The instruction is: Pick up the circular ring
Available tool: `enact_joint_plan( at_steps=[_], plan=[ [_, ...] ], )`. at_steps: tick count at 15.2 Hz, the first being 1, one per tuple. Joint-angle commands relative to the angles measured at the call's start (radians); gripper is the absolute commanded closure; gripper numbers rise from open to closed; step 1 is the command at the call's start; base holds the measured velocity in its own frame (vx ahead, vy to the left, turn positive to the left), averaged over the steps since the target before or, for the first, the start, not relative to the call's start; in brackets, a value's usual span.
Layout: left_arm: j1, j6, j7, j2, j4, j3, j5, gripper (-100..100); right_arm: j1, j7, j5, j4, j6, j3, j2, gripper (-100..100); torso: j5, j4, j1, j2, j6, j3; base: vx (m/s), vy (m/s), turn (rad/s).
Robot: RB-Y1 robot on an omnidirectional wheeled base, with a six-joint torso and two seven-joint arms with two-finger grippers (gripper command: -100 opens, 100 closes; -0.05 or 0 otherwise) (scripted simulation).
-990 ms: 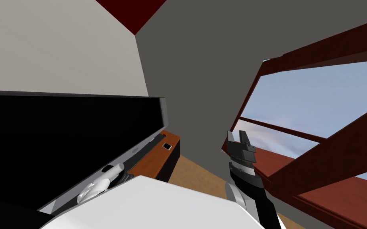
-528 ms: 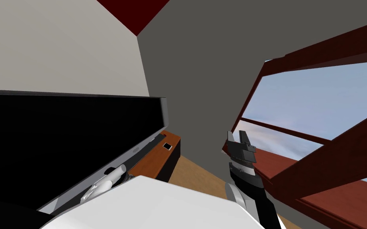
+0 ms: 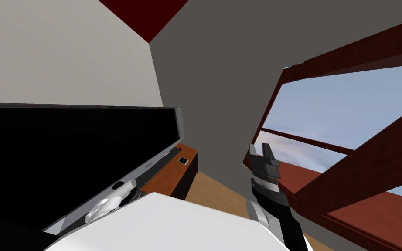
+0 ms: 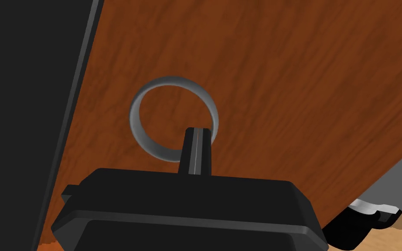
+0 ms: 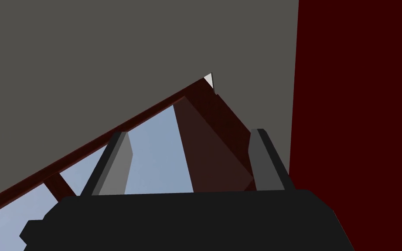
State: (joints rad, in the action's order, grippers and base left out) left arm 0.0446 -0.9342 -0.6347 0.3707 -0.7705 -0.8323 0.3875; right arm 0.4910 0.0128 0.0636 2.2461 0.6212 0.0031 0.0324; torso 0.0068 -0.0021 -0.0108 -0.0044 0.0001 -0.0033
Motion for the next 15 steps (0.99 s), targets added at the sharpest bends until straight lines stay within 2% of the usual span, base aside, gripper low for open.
enact_joint_plan(
  at_steps=[1,2,5,7,10,12,15],
  plan=[
    [0.000,0.000,0.000,0.000,0.000,0.000,0.000,100,0.000,0.000,0.000,0.000,0.000,0.000,0.000,0,0.000,0.000,0.000,0.000,0.000,0.000,-0.008,0.000,-0.015],
    [-0.007,0.004,0.003,0.031,-0.003,0.010,-0.016,-100,0.000,0.000,0.000,0.000,0.000,0.000,0.000,0,0.000,0.000,0.000,0.000,0.000,0.000,-0.038,-0.051,-0.134],
    [-0.024,0.004,-0.009,0.070,0.012,0.003,-0.031,-100,0.000,0.000,0.000,0.000,0.000,0.000,0.000,0,-0.001,0.001,0.006,0.003,0.001,0.002,-0.059,-0.091,-0.235],
    [-0.043,-0.003,-0.034,0.100,0.038,-0.019,-0.037,-100,0.000,0.000,0.000,0.000,0.000,0.000,0.000,0,-0.001,0.001,0.004,0.003,0.001,0.002,-0.020,-0.008,-0.273],
    [-0.069,-0.016,-0.070,0.126,0.081,-0.050,-0.041,-100,0.000,0.000,0.000,0.000,0.000,0.000,0.000,0,0.001,0.000,-0.005,-0.001,0.000,0.000,0.027,0.085,-0.235],
    [-0.069,-0.016,-0.070,0.126,0.081,-0.050,-0.041,-100,0.000,0.000,0.000,0.000,0.000,0.000,0.000,0,0.002,0.000,-0.007,-0.001,0.000,-0.001,0.018,0.070,-0.047],
    [-0.084,-0.026,-0.092,0.135,0.110,-0.069,-0.042,-100,0.000,0.000,0.000,0.000,0.000,0.000,0.000,0,0.001,0.000,-0.003,-0.001,0.000,-0.001,0.010,0.034,-0.077]
  ],
)
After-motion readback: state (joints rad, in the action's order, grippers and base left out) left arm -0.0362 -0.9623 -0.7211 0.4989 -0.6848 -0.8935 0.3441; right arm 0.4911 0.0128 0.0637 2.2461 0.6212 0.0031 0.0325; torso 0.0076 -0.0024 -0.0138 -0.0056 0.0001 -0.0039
